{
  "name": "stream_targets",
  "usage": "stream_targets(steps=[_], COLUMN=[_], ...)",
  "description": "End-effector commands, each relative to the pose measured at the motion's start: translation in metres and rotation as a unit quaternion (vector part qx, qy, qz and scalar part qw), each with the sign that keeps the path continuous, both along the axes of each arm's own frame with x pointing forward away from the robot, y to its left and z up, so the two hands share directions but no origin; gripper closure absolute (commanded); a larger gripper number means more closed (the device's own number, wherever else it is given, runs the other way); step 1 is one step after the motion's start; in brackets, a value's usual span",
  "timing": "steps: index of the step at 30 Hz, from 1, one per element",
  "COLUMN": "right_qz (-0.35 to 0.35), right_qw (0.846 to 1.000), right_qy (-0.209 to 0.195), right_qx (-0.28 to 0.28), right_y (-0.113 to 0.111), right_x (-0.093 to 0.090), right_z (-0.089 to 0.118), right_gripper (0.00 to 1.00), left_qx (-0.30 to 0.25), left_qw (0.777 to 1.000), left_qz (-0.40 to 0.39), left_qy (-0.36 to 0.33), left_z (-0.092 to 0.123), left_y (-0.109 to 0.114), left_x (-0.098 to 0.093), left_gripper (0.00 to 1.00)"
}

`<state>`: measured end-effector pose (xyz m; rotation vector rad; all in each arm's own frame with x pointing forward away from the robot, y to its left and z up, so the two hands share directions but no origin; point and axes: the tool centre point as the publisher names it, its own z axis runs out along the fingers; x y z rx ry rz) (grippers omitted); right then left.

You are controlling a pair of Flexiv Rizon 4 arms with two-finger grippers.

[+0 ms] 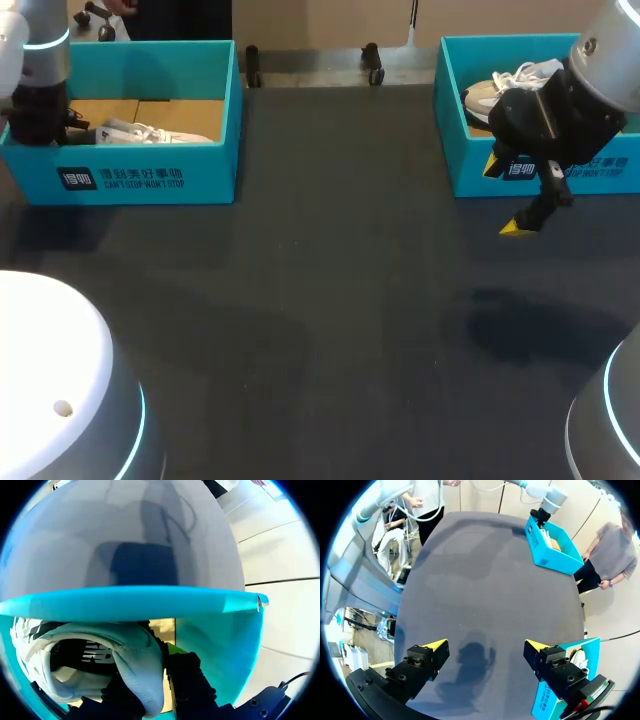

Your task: Take the shoe out of the shoebox, open the shoe tongue, remove and reinsert the insole, then place the shoe into the shoebox

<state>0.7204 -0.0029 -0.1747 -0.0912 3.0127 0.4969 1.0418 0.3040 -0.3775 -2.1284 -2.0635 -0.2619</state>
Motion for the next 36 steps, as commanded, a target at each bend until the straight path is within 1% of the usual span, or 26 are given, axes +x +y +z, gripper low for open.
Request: stream_targets(steps=[1,6,7,8,9,11,12,13,15,16,18,31,36], right_qz=[0.0,0.0,0.0,0.0,0.0,0.0,0.0,0.0,0.0,0.0,0.0,0.0,0.0], right_qw=[1.0,1.0,1.0,1.0,1.0,1.0,1.0,1.0,1.0,1.0,1.0,1.0,1.0], right_qy=[0.001,0.001,0.001,0.001,0.001,0.001,0.001,0.001,0.001,0.001,0.001,0.001,0.001], right_qx=[-0.002,-0.002,-0.002,-0.002,-0.002,-0.002,-0.002,-0.002,-0.002,-0.002,-0.002,-0.002,-0.002], right_y=[0.002,0.002,0.002,0.002,0.002,0.002,0.002,0.002,0.002,0.002,0.002,0.002,0.002], right_x=[0.001,0.001,0.001,0.001,0.001,0.001,0.001,0.001,0.001,0.001,0.001,0.001,0.001], right_z=[-0.001,-0.001,-0.001,-0.001,-0.001,-0.001,-0.001,-0.001,-0.001,-0.001,-0.001,-0.001,-0.001], right_gripper=[0.0,0.0,0.0,0.0,0.0,0.0,0.0,0.0,0.0,0.0,0.0,0.0,0.0], left_qx=[0.001,-0.003,-0.007,-0.008,-0.011,-0.014,-0.016,-0.019,-0.025,-0.027,-0.036,-0.055,-0.076], left_qw=[1.0,1.0,1.0,1.0,1.0,1.0,1.0,1.0,1.0,1.0,0.999,0.998,0.997], left_qz=[0.0,-0.001,-0.002,-0.003,-0.004,-0.006,-0.007,-0.007,-0.008,-0.009,-0.013,-0.009,-0.004], left_qy=[0.003,0.004,0.004,0.005,0.005,0.003,0.002,0.002,0.0,0.0,0.002,-0.017,-0.026], left_z=[-0.004,-0.001,0.002,0.003,0.005,0.009,0.011,0.015,0.021,0.023,0.029,0.065,0.086], left_y=[-0.001,-0.001,-0.002,-0.002,-0.002,-0.002,-0.003,-0.003,-0.004,-0.004,-0.006,-0.015,-0.017], left_x=[0.002,0.002,0.001,0.001,0.001,0.001,0.002,0.002,0.003,0.003,0.004,0.015,0.016], left_gripper=[0.75,0.55,0.51,0.5,0.4,0.24,0.17,0.12,0.07,0.0,0.0,0.0,0.0])
